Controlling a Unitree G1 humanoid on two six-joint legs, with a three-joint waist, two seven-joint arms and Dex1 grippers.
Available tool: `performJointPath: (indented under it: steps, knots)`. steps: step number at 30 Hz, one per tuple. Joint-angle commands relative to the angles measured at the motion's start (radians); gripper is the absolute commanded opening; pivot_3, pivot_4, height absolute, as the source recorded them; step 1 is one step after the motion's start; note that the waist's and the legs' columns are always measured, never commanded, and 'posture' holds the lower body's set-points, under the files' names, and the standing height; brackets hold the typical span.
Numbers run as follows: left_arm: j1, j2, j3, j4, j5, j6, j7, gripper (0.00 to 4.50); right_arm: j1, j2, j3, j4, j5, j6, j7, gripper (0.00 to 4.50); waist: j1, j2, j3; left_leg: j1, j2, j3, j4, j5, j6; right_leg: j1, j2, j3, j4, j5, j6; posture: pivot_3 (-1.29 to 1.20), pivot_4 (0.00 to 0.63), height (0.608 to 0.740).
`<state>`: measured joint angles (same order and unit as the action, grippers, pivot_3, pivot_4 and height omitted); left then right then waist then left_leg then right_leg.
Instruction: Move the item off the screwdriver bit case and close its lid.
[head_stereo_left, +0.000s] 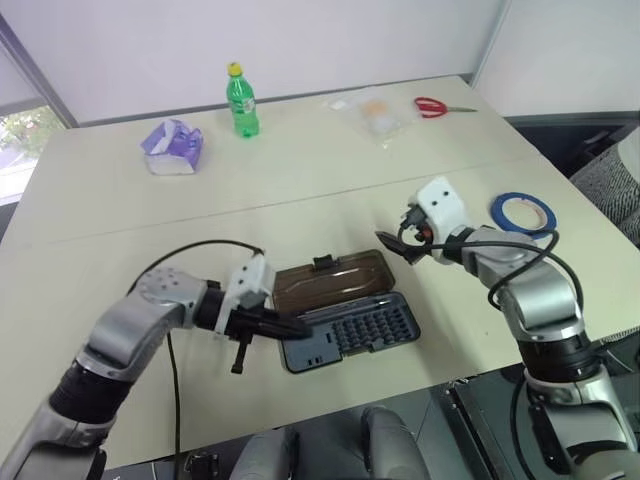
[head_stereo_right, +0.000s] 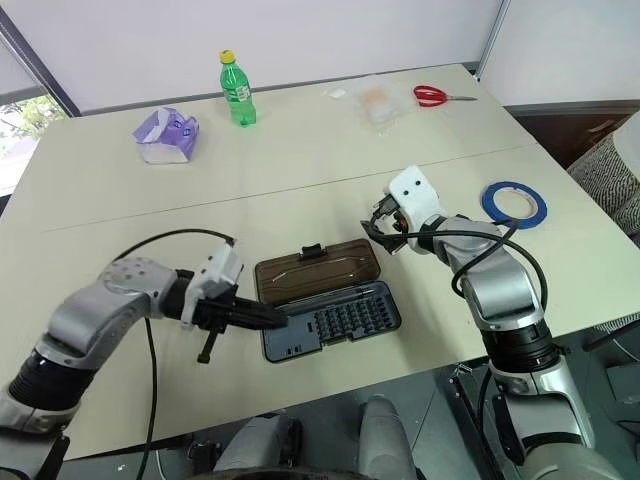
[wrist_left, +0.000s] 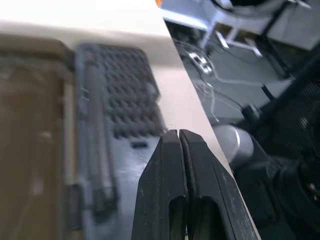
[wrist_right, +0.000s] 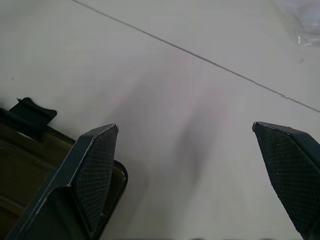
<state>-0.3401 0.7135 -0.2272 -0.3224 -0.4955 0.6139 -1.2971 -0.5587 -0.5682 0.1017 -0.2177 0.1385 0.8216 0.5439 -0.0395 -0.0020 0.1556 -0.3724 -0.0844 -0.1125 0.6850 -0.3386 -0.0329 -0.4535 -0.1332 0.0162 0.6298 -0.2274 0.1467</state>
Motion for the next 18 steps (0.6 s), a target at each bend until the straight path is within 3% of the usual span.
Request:
performJointPath:
  steps: [1, 9, 18]
  knots:
    - [0.014, -0.011, -0.062, 0.037, 0.064, -0.07, 0.005, 0.02, -0.045, -0.013, 0.01, 0.009, -0.015, -0.045, 0.019, 4.5, 0.0, 0.0, 0.0, 0.0, 0.0, 0.0, 0.0, 0.0, 0.0, 0.0, 0.0, 0.0, 0.0, 0.0, 0.0, 0.0, 0.15, 0.74]
    - [0.028, -0.084, -0.13, 0.248, 0.235, -0.259, 0.087, 0.02, -0.114, -0.057, 0.072, 0.095, -0.042, -0.148, 0.132, 4.5, 0.007, 0.0, 0.0, 0.001, 0.0, 0.0, 0.0, 0.0, 0.0, 0.001, 0.0, 0.0, -0.001, 0.0, 0.0, 0.0, 0.15, 0.74]
    - [0.052, -0.122, -0.138, 0.343, 0.267, -0.335, 0.11, 0.02, -0.209, -0.158, 0.219, 0.243, -0.052, -0.364, 0.499, 4.5, 0.023, 0.0, 0.0, 0.018, 0.001, 0.001, -0.002, -0.002, 0.003, 0.02, 0.001, -0.001, -0.01, 0.0, 0.0, 0.0, 0.15, 0.74]
